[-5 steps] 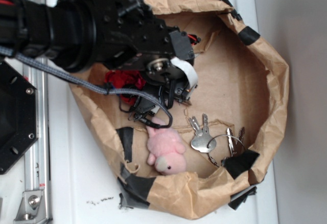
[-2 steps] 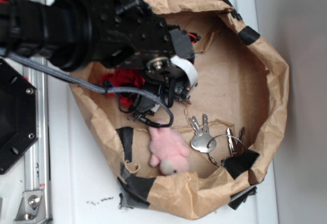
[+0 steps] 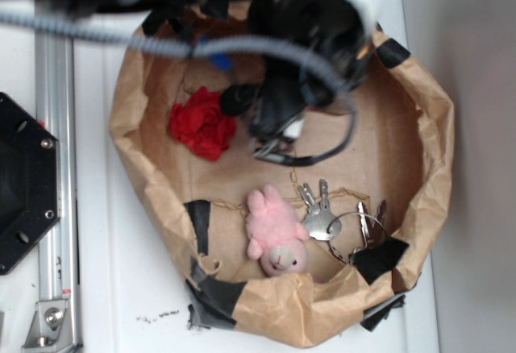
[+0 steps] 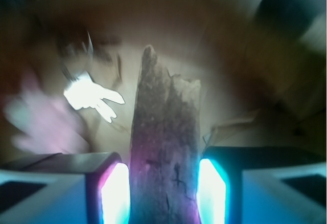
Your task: Grab the wood chip.
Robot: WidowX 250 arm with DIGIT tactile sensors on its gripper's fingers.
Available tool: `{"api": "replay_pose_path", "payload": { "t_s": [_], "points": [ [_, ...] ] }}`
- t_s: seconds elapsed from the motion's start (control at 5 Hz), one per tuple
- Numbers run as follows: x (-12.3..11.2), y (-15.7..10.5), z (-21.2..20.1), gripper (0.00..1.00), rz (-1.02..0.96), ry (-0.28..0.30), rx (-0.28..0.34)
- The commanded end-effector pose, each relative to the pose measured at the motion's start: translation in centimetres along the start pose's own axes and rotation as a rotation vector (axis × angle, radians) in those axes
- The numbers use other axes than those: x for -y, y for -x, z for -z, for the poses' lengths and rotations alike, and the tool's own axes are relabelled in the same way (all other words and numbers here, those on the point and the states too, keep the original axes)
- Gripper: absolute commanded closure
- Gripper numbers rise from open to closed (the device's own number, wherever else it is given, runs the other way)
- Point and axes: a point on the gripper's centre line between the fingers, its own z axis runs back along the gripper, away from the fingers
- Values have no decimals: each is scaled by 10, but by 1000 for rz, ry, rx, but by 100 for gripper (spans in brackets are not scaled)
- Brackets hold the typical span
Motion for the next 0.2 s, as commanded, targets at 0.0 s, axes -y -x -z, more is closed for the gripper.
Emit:
{"api": "replay_pose_path", "payload": {
  "t_s": [0.0],
  "points": [
    [14,-17,-44,100,-115,-26,-47]
  ]
}}
